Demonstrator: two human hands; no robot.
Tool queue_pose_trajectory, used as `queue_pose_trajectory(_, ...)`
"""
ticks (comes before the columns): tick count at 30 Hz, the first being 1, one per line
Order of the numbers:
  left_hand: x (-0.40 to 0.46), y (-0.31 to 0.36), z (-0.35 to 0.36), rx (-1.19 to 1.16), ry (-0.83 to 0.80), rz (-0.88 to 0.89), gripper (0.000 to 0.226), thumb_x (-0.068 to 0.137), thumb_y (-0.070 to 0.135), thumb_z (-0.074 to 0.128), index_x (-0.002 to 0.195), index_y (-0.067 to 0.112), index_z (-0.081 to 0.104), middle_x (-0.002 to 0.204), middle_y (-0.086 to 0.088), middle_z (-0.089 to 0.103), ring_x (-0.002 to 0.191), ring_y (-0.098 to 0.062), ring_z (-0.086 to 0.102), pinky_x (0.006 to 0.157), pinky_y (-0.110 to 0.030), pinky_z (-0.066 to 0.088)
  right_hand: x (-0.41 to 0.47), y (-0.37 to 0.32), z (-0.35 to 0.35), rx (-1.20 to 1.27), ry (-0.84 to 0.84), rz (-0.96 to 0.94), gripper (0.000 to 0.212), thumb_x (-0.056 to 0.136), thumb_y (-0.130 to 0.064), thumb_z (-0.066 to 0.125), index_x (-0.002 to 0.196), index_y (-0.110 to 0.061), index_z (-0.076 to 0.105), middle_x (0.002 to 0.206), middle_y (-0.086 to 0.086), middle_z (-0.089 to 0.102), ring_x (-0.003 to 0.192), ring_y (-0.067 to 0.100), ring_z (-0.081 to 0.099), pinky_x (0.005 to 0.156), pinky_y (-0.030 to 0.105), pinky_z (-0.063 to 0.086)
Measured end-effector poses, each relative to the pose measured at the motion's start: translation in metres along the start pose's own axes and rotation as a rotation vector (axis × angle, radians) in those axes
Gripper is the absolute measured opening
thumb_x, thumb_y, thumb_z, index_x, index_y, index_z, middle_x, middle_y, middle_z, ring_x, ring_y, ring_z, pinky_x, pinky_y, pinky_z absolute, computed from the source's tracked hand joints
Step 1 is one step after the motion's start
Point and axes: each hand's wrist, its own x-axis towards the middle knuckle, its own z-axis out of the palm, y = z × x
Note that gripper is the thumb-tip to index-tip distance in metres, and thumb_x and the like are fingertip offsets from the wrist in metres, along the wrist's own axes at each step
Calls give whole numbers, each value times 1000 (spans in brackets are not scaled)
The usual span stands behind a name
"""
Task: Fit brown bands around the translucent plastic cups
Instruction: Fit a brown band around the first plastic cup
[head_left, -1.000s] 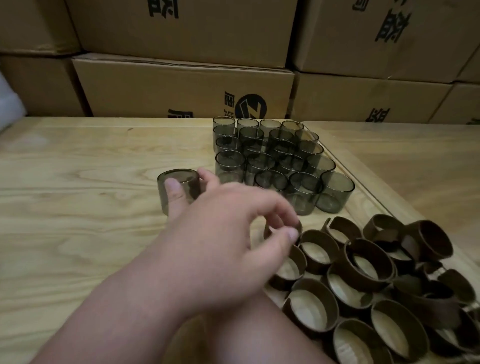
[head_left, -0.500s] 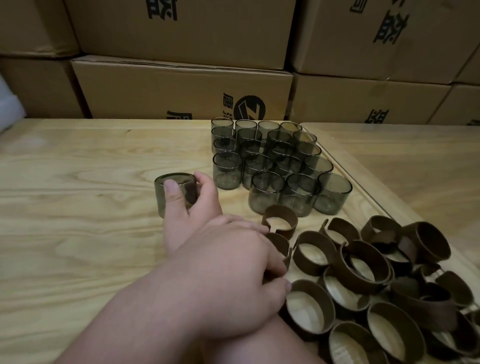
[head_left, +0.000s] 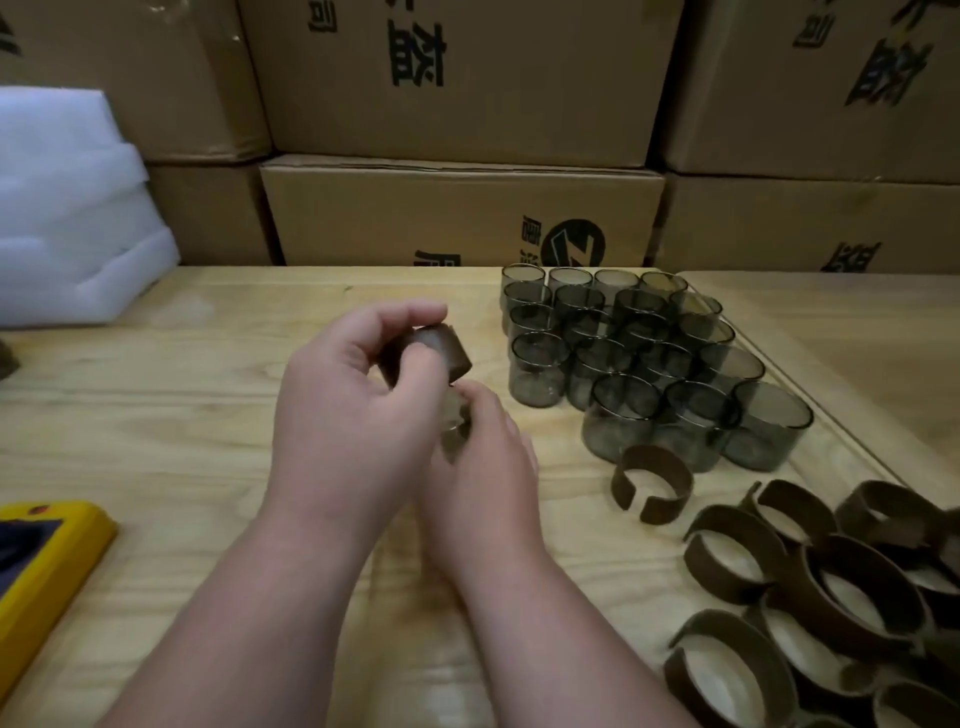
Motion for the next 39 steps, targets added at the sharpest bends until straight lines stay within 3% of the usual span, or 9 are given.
queue_pose_trajectory(3, 7, -21, -7, -75, 58, -117, 23, 91, 14, 68, 86, 35, 77, 72, 18, 71, 74, -3, 70, 60, -6, 49, 3, 2, -1, 236, 160, 21, 28, 95, -39, 60, 122, -32, 60, 126, -16, 51, 119, 3, 49, 109, 31, 38)
queue_pose_trajectory(6, 9, -36, -11, -158, 66, -168, 15, 92, 21, 76, 89, 35, 76, 69, 13, 69, 76, -11, 70, 67, -14, 53, 4, 0, -4, 440, 296, 14, 9, 98, -36, 60, 105, -34, 65, 117, -21, 56, 112, -7, 51, 106, 32, 44)
queue_pose_trajectory(9, 10, -40, -13, -257, 26, -176, 21, 91, 19, 76, 95, 40, 75, 75, 15, 69, 83, -10, 70, 78, -25, 56, 5, -1, -9, 564, 317, 18, 19, 93, -43, 53, 105, -38, 66, 117, -15, 65, 114, 10, 61, 101, 46, 51)
queue_pose_trajectory(12, 8, -39, -12, -407, -15, -201, 26, 90, 10, 73, 106, 30, 71, 74, 13, 70, 71, -4, 68, 66, -18, 54, 5, -2, -9, 625, 255, -2, 29, 91, -46, 52, 114, -37, 68, 121, -12, 69, 121, 10, 62, 105, 45, 50)
queue_pose_trajectory(19, 1, -42, -10, -445, -77, -204, 32, 84, 6, 70, 107, 27, 70, 83, 2, 69, 77, -12, 65, 71, -24, 56, 2, -5, -12, 578, 99, -108, 40, 84, -51, 64, 119, -33, 70, 118, -13, 70, 118, 1, 62, 106, 33, 50)
queue_pose_trajectory(25, 0, -45, -9, -311, -109, -104, 22, 87, 21, 78, 106, 29, 70, 91, 12, 77, 90, -11, 74, 74, -21, 58, 2, -2, -19, 596, -8, -229, 43, 84, -24, 77, 126, -29, 67, 119, -16, 71, 117, 2, 64, 100, 23, 52)
queue_pose_trajectory(29, -5, -49, -6, -219, -93, -77, 23, 81, 31, 72, 104, 33, 70, 107, 12, 75, 105, -16, 73, 94, -43, 59, 2, 3, -18, 567, 69, -230, 28, 87, -13, 76, 105, -32, 69, 105, -18, 73, 108, 4, 67, 90, 20, 53)
queue_pose_trajectory(32, -7, -54, -1, -270, -74, -99, 25, 79, 29, 73, 103, 31, 70, 103, 7, 75, 98, -10, 73, 90, -35, 61, 1, 6, -16, 549, 122, -219, 33, 85, -8, 74, 99, -36, 67, 103, -21, 71, 106, 2, 66, 87, 11, 48)
queue_pose_trajectory(39, -11, -72, 9, -331, -26, -210, 32, 86, 6, 81, 106, 28, 67, 108, 10, 74, 106, -5, 71, 95, -26, 56, -1, 8, -15, 444, 145, -129, 28, 83, -18, 61, 100, -41, 63, 129, -25, 53, 129, -4, 48, 107, 17, 39)
